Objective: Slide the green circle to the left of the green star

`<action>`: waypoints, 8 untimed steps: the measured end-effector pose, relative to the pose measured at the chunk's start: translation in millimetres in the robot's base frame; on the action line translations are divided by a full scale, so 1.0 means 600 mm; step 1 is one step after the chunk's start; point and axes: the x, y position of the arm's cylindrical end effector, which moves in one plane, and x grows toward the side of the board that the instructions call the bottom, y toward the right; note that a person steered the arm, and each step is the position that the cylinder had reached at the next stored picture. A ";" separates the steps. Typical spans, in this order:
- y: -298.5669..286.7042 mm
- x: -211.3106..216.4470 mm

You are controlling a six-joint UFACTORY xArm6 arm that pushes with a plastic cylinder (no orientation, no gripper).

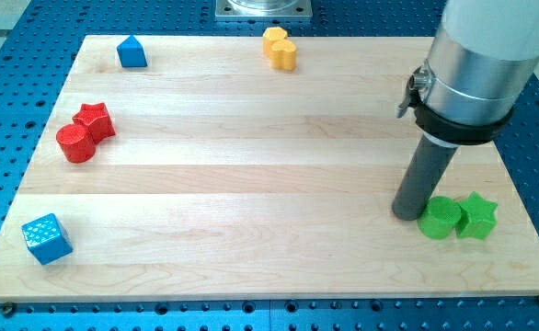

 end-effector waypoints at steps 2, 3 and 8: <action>-0.339 0.138; -0.499 0.144; -0.509 0.062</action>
